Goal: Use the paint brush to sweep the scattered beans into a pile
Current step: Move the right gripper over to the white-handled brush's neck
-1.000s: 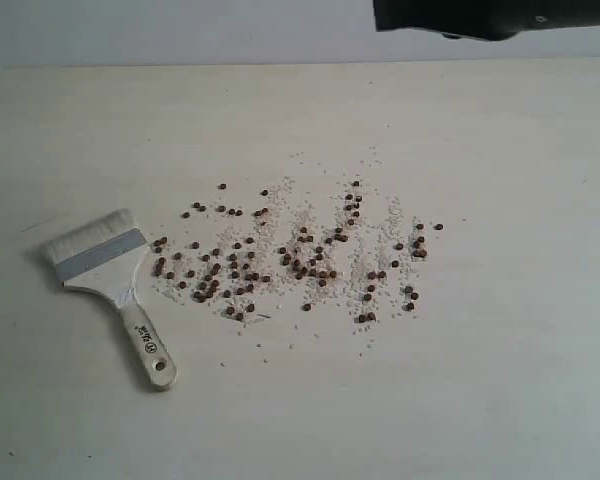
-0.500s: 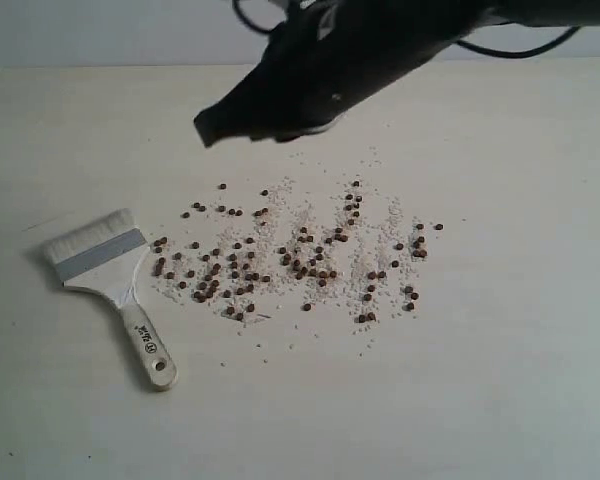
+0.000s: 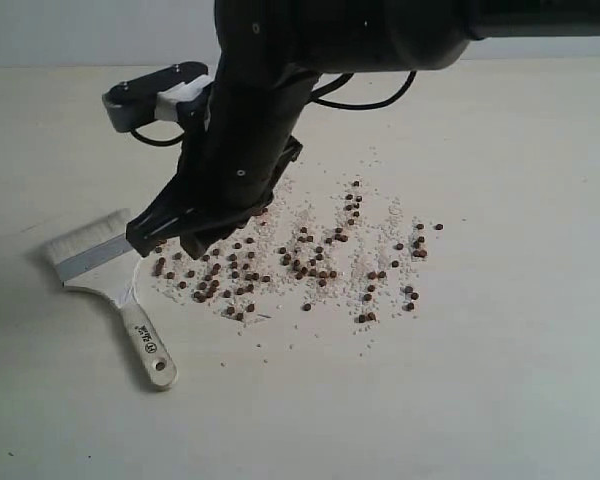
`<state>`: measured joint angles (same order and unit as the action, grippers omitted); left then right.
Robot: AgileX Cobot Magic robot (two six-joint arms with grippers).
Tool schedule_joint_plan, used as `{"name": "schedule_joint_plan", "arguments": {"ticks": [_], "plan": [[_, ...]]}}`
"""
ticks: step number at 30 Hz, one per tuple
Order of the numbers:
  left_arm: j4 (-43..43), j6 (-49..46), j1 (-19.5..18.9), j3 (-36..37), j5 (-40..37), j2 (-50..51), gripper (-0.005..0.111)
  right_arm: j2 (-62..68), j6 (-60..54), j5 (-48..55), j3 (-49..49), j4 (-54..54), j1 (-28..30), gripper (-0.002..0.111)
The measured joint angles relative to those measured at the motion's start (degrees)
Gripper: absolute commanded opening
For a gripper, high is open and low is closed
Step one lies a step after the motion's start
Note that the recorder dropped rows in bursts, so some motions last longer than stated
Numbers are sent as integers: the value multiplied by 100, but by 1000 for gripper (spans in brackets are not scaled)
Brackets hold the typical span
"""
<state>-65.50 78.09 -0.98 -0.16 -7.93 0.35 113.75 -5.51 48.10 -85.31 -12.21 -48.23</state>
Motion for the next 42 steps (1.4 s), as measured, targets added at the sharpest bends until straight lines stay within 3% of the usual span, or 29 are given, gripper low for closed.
{"name": "schedule_joint_plan", "arguments": {"ticks": [9, 17, 24, 42], "plan": [[0, 0, 0, 0, 0, 0, 0, 125, -184, -343, -29, -684, -12, 38], [0, 0, 0, 0, 0, 0, 0, 492, -255, 158, -614, -908, -75, 38], [0, 0, 0, 0, 0, 0, 0, 856, -432, -655, -672, -1714, -167, 38], [0, 0, 0, 0, 0, 0, 0, 1035, -918, -1016, -852, -2464, -234, 32]]}}
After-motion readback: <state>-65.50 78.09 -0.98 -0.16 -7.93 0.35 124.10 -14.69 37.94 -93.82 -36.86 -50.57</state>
